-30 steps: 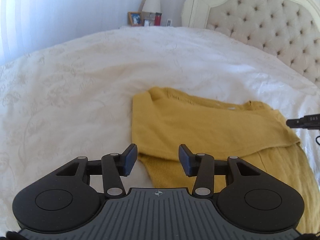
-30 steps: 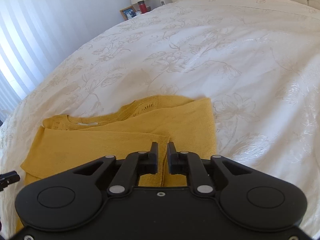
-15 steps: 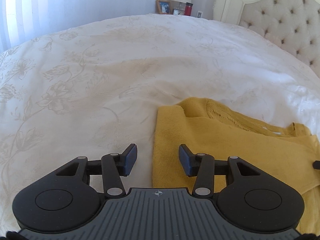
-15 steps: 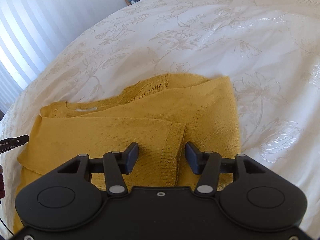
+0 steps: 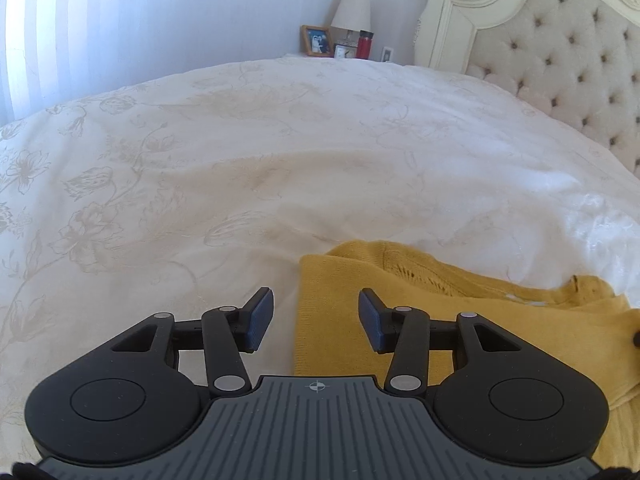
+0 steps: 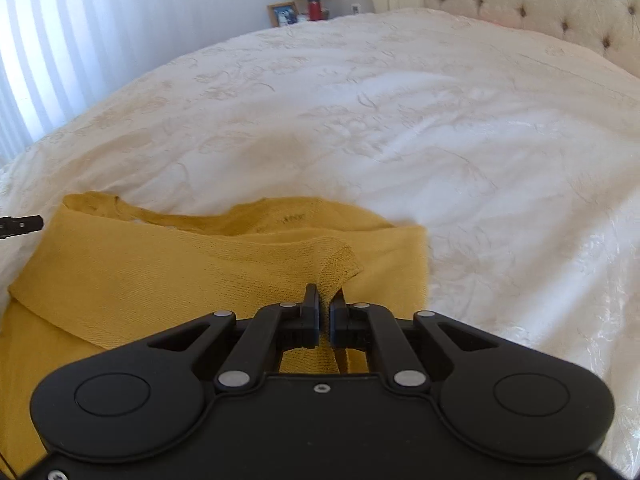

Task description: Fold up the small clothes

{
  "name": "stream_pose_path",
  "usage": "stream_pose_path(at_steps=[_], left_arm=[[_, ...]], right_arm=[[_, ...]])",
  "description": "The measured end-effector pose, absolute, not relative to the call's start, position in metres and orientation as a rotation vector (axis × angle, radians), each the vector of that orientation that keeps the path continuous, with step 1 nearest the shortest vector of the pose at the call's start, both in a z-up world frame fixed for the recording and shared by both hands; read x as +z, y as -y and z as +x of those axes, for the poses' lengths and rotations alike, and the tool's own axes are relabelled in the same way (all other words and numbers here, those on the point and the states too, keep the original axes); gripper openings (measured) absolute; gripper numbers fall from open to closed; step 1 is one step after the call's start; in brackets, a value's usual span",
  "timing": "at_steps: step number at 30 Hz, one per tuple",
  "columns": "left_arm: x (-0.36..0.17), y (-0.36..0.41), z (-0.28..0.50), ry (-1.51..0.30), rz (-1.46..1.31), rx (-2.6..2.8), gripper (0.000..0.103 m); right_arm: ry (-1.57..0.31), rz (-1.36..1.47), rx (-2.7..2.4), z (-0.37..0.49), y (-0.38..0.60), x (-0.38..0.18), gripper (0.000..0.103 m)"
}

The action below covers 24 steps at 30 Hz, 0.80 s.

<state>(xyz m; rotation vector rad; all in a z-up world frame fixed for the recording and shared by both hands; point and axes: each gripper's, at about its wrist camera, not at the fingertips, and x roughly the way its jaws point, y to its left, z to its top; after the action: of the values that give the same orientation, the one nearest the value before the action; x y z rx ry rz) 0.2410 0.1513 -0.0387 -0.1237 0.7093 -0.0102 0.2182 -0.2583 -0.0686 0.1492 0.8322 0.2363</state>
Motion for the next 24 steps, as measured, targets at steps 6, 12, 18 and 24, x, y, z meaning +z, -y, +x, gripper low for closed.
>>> stream_pose_path(at_steps=[6,12,18,24], left_arm=[[-0.061,-0.151,0.257,-0.824,-0.101,0.061,0.046],[-0.064,-0.162,0.253,-0.837,-0.033,0.156,0.047],[-0.056,-0.166,0.263,-0.83,-0.183,0.022,0.049],[-0.069,-0.171,0.288,-0.838,-0.315,-0.031,0.07]], right_arm=[[-0.875,0.189,0.262,0.217,0.262,-0.083,0.017],[-0.854,0.16,0.193,0.217,0.268,-0.078,0.034],[-0.839,0.171,0.173,0.22,0.276,-0.078,0.05],[-0.837,0.187,0.187,0.219,0.279,-0.079,0.051]])
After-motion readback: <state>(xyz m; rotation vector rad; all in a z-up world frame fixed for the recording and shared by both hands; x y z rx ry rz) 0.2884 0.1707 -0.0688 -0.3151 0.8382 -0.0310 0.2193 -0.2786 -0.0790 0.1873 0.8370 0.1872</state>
